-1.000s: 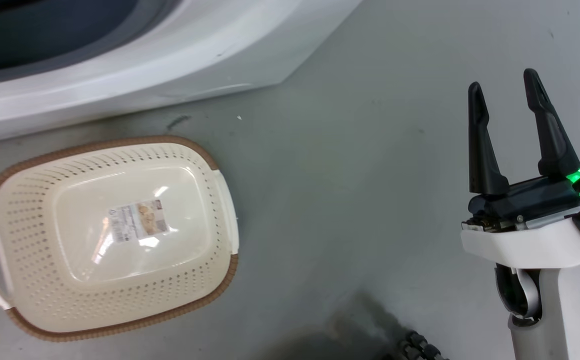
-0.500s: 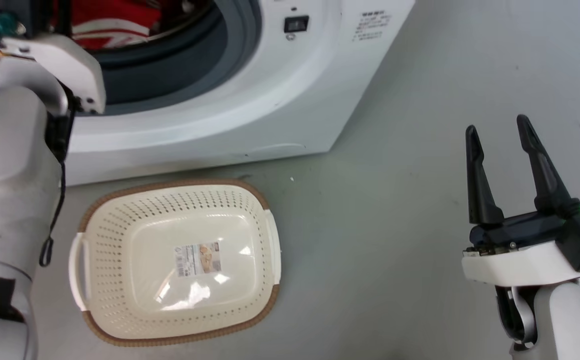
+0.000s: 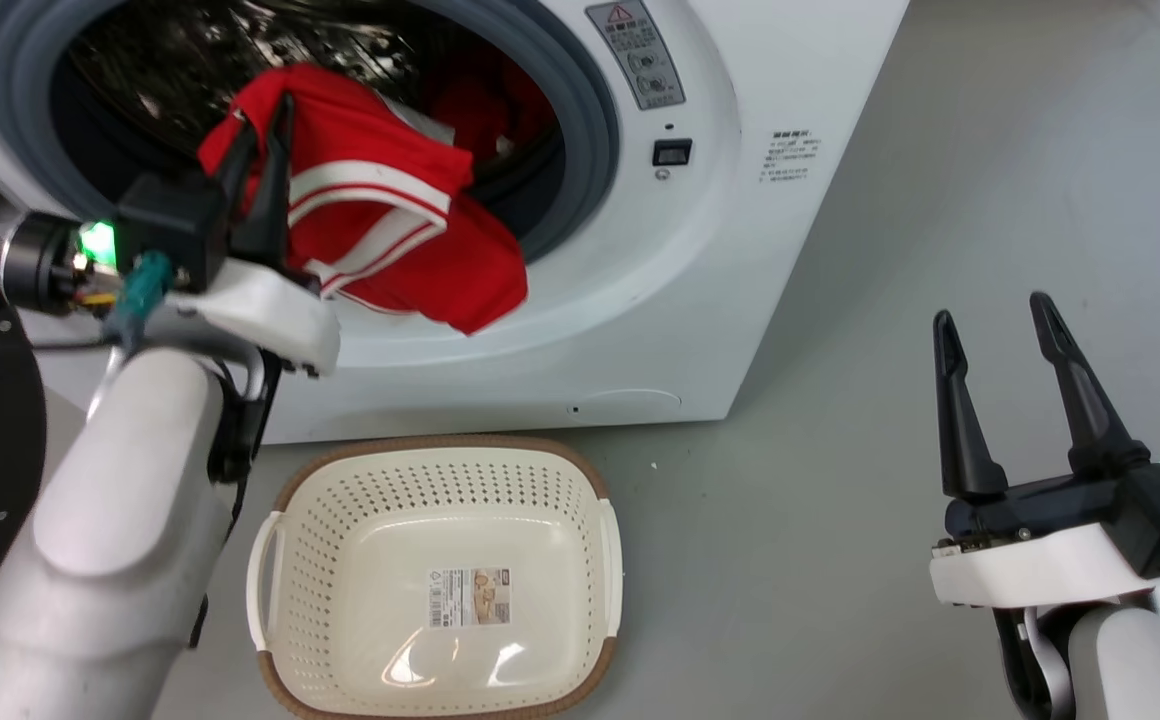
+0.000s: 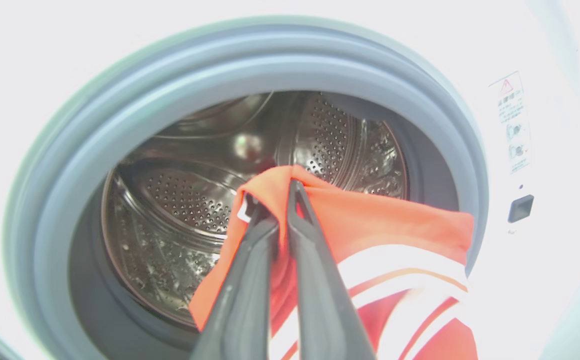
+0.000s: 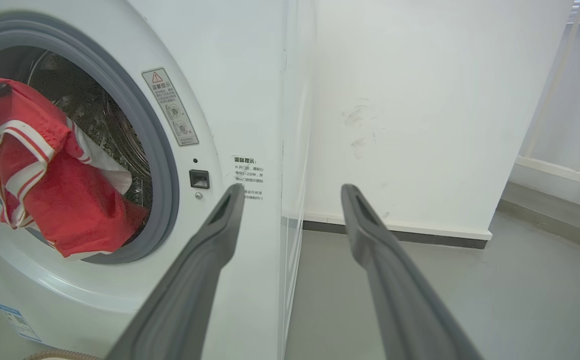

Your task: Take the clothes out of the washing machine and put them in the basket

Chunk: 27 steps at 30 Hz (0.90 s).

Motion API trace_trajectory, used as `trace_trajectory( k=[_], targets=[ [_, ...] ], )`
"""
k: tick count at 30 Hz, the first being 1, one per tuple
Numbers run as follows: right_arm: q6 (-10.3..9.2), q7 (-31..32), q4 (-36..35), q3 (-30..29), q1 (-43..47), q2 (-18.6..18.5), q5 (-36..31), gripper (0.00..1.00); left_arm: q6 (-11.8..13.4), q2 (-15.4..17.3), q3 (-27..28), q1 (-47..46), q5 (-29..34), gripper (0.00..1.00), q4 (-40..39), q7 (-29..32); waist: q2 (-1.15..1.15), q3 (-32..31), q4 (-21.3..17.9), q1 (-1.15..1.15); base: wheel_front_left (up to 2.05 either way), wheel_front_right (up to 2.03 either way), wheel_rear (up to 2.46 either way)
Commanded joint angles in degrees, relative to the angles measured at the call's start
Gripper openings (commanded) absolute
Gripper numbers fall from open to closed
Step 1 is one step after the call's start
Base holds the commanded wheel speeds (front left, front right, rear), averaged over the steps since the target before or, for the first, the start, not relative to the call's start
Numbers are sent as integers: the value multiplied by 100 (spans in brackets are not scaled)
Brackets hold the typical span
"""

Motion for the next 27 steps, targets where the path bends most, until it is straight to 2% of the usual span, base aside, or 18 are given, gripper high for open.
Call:
trace_trajectory(
  k=[1, 8, 11, 16, 22, 27],
  targets=[
    [-6, -14, 23, -31, 123, 7, -1, 100, 57, 44, 59, 289, 49, 0, -361, -43, 0, -215, 127, 2, 0, 0, 0],
    [-6, -14, 47, -198, 253, 8, -12, 100, 326, 236, 107, 1406, 144, 0, -1966, 30, 0, -500, 266, 2, 0, 0, 0],
    [-6, -14, 49, -286, 312, 8, -20, 100, 421, 332, 77, 1813, 92, 0, -2562, 254, 0, -590, 328, 2, 0, 0, 0],
    [-5, -14, 41, -394, 307, 8, -8, 100, 442, 576, -54, 2436, -57, 0, -3285, 865, 0, -634, 410, 2, 0, 0, 0],
    [-6, -14, 6, -364, 220, 8, 12, 100, 269, 714, -314, 2944, -318, 0, -3197, 1446, 0, -491, 433, 2, 0, 0, 0],
    [-6, -14, -26, -277, 76, 8, -10, 100, 9, 531, -607, 2974, -477, 0, -2299, 1508, 0, -107, 287, 2, 0, 0, 0]
  ],
)
